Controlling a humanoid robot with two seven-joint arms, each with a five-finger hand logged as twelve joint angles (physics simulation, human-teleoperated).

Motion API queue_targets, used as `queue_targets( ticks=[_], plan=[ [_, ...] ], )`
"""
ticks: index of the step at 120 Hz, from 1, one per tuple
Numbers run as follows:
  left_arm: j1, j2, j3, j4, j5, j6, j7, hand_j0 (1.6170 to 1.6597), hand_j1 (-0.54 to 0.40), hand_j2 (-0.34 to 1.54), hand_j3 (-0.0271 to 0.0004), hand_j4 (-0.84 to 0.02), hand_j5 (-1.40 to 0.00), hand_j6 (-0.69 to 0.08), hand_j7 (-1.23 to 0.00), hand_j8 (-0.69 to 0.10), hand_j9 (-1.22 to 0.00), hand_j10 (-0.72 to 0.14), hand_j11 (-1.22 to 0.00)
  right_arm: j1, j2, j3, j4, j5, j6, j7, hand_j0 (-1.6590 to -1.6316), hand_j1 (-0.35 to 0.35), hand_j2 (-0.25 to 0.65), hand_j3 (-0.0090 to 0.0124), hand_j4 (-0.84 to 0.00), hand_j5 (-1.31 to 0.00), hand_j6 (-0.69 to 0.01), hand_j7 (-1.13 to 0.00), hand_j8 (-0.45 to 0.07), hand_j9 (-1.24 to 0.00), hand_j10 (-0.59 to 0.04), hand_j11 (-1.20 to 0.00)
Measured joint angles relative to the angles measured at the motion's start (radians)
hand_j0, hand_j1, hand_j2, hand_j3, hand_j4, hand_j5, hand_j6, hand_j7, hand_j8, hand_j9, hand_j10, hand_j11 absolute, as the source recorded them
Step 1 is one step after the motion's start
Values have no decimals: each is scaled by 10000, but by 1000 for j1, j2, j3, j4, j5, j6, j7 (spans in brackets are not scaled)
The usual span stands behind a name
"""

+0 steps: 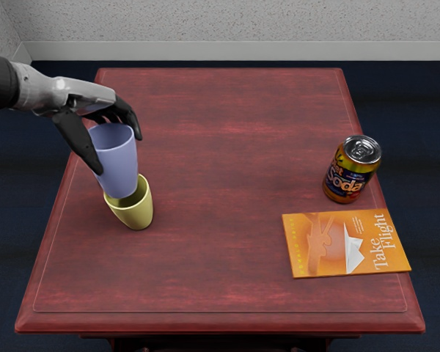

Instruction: Pick up cup and place in cup with left hand

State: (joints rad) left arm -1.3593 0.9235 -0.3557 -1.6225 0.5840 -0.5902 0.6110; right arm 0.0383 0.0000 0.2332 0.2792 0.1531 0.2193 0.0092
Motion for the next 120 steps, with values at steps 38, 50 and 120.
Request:
queue_targets(
  ticks=[38,50,120],
  plan=[
    [21,-18,2,0,1,11,0,16503,-1740,1262,0,-3880,-7586,-2082,-7504,-1741,-7207,-2707,-7420,0,0,0,0,0,0,0,-16581,-3489,-2,0,0,1,7,0,5,1,4,0],
    [27,-27,5,1,9,34,0,16496,-1905,1452,0,-3707,-7728,-1920,-7622,-1616,-7310,-2629,-7540,0,0,0,0,0,0,0,-16581,-3489,-2,0,0,1,7,0,5,1,3,0],
    [65,-52,15,3,67,100,0,16536,-773,983,0,-3068,-5718,-2008,-5693,-1873,-5443,-2498,-5526,0,0,0,0,0,0,0,-16581,-3489,-2,0,0,1,7,0,5,1,3,0]
  ],
)
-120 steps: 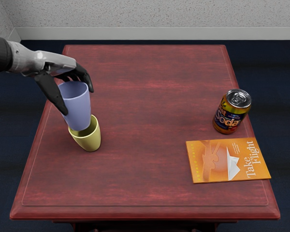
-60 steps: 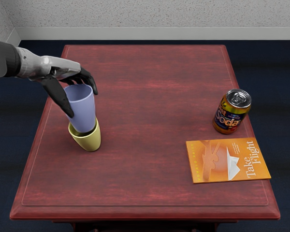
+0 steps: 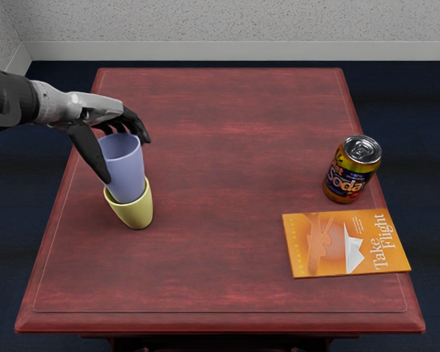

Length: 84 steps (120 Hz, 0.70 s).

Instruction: Pick up cup and place in cup with left hand

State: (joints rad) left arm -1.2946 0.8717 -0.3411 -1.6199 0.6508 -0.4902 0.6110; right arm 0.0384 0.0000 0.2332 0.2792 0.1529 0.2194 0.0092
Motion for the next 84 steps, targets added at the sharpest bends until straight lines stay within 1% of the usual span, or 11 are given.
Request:
queue_targets(
  ticks=[9,18,37,52,58,64,76,84],
  plan=[
    [1,0,-1,0,1,0,0,16549,35,771,0,-2554,-4512,-1823,-4494,-1729,-4320,-2160,-4377,0,0,0,0,0,0,0,-16581,-3489,-2,0,0,1,7,0,5,1,3,0],
    [2,0,-1,0,1,1,0,16559,613,621,0,-2185,-3656,-1681,-3643,-1617,-3522,-1911,-3561,0,0,0,0,0,0,0,-16581,-3489,-2,0,0,1,7,0,5,1,3,0],
    [8,1,-2,0,1,1,0,16571,1413,421,0,-1660,-2511,-1433,-2503,-1402,-2447,-1531,-2464,0,0,0,0,0,0,0,-16581,-3489,-2,0,0,1,7,0,5,1,3,0],
    [13,0,-9,2,-10,1,0,16575,2220,259,0,-1042,-1525,-924,-1520,-906,-1489,-969,-1498,0,0,0,0,0,0,0,-16581,-3489,-2,0,0,1,7,0,5,1,3,0],
    [11,1,-13,8,-40,2,0,16576,2466,210,0,-853,-1231,-763,-1227,-748,-1202,-794,-1208,0,0,0,0,0,0,0,-16581,-3489,-2,0,0,1,7,0,5,1,3,0],
    [11,1,-28,36,-104,3,0,16577,2659,172,0,-703,-999,-636,-995,-623,-975,-655,-980,0,0,0,0,0,0,0,-16581,-3489,-2,0,0,1,7,0,5,1,3,0],
    [11,2,-73,124,-277,-2,0,16578,2929,116,0,-490,-673,-452,-670,-443,-657,-458,-660,0,0,0,0,0,0,0,-16581,-3489,-2,0,0,1,7,0,5,1,3,0],
    [15,14,-95,161,-377,-26,0,16579,3045,90,0,-396,-532,-370,-529,-362,-520,-371,-521,0,0,0,0,0,0,0,-16581,-3489,-2,0,0,1,8,0,6,1,4,0]
  ],
)
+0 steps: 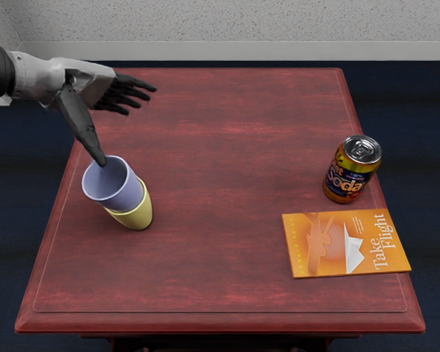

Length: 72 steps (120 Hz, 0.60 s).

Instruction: Pick up cup and place in cup with left hand

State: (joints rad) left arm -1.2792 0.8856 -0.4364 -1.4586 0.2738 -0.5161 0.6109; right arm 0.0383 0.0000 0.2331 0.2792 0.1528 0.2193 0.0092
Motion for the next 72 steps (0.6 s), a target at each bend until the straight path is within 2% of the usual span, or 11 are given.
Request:
queue_targets(
  ticks=[7,21,34,72],
  plan=[
    [32,12,-11,40,-89,-40,0,16579,3116,73,0,-336,-443,-318,-441,-312,-433,-317,-434,0,0,0,0,0,0,0,-16581,-3489,-2,0,1,1,9,0,7,1,5,1],
    [80,108,-25,114,-296,-77,0,16580,3223,50,0,-244,-313,-235,-311,-231,-307,-232,-307,0,0,0,0,0,0,0,-16581,-3489,-2,0,-1,1,8,0,6,1,4,0],
    [135,112,-28,167,-461,-89,0,16580,3304,32,0,-166,-216,-160,-215,-158,-212,-159,-212,0,0,0,0,0,0,0,-16581,-3489,-2,0,0,1,7,0,5,1,3,0],
    [197,141,-26,266,-551,-95,0,16581,3413,1,0,-50,-79,-45,-80,-46,-79,-50,-80,0,0,0,0,0,0,0,-16581,-3489,-2,0,0,1,9,0,7,1,5,1]
  ],
)
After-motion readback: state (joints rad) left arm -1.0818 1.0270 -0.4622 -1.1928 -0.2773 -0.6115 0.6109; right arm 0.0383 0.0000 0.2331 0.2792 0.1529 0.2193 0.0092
